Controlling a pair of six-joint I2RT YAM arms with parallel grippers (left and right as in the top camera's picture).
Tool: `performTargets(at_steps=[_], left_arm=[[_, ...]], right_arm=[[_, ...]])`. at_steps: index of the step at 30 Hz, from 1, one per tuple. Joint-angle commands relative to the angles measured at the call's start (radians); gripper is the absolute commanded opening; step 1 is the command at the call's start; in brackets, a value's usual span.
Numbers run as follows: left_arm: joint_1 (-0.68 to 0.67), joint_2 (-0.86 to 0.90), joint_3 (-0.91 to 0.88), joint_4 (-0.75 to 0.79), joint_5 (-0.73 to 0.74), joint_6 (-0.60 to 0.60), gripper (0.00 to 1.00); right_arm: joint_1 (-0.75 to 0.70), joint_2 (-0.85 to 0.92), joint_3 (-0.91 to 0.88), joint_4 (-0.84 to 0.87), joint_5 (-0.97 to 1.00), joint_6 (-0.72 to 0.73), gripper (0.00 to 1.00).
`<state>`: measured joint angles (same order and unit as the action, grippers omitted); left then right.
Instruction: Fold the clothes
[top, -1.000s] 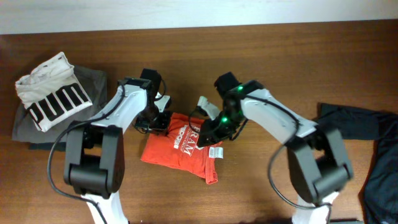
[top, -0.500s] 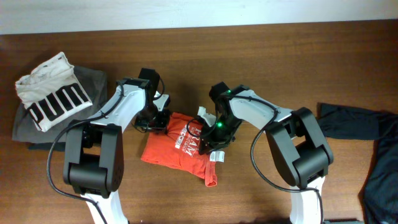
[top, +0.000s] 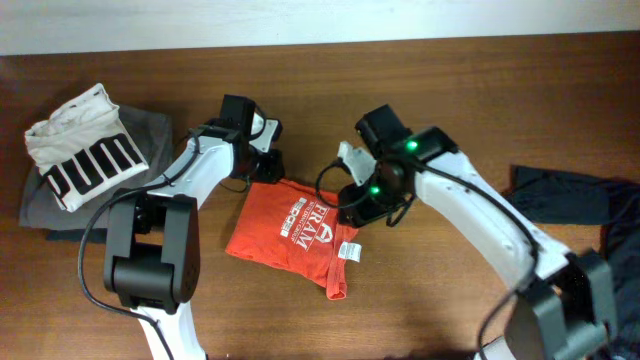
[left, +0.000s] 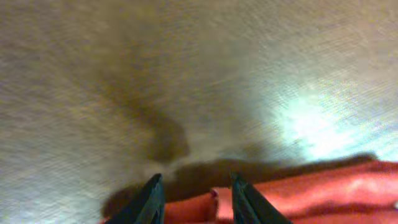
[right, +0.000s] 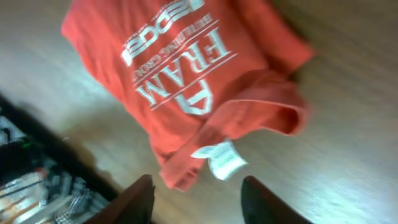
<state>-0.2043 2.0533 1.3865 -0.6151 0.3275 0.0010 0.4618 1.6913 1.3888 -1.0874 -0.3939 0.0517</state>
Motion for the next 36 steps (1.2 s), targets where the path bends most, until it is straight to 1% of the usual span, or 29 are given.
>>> performTargets(at_steps=[1,4,7,8,9,10,11,14,18,24,29,32,36], left_arm=[[0.010,0.010,0.053,-0.063,0.058,0.016,0.39],[0.019,-0.015,0.141,-0.216,0.058,0.015,0.41],[0.029,-0.055,0.239,-0.429,0.045,0.015,0.44],[0.035,-0.076,0.274,-0.529,0.027,0.015,0.45],[0.036,-0.089,0.290,-0.585,0.016,0.015,0.48],[0.037,-0.101,0.295,-0.625,0.009,0.015,0.52],[0.036,-0.108,0.294,-0.653,0.001,0.015,0.53],[0.034,-0.111,0.286,-0.726,-0.040,0.015,0.53],[0.034,-0.111,0.206,-0.739,-0.039,0.015,0.52],[0.034,-0.111,0.007,-0.684,-0.018,0.015,0.52],[0.035,-0.111,-0.159,-0.572,0.025,0.014,0.52],[0.035,-0.111,-0.193,-0.506,0.024,0.014,0.53],[0.035,-0.111,-0.194,-0.396,-0.023,0.010,0.52]], right_arm=[[-0.007,0.004,0.005,0.003,0.144,0.016,0.52],[-0.013,0.027,0.005,0.023,0.171,0.008,0.52],[-0.031,0.059,0.005,0.061,0.171,0.005,0.52],[-0.043,0.076,0.005,0.084,0.171,0.005,0.52],[-0.053,0.085,0.005,0.097,0.171,0.005,0.52],[-0.064,0.094,0.005,0.114,0.171,0.005,0.52],[-0.074,0.103,0.005,0.132,0.171,0.005,0.52],[-0.100,0.138,0.005,0.206,0.171,0.005,0.52],[-0.107,0.190,0.005,0.293,0.171,0.002,0.52],[-0.105,0.280,0.005,0.343,0.170,-0.002,0.52],[-0.095,0.372,0.005,0.335,0.161,-0.002,0.52],[-0.079,0.389,0.005,0.313,0.161,-0.003,0.51],[-0.038,0.389,0.005,0.266,0.159,-0.002,0.51]])
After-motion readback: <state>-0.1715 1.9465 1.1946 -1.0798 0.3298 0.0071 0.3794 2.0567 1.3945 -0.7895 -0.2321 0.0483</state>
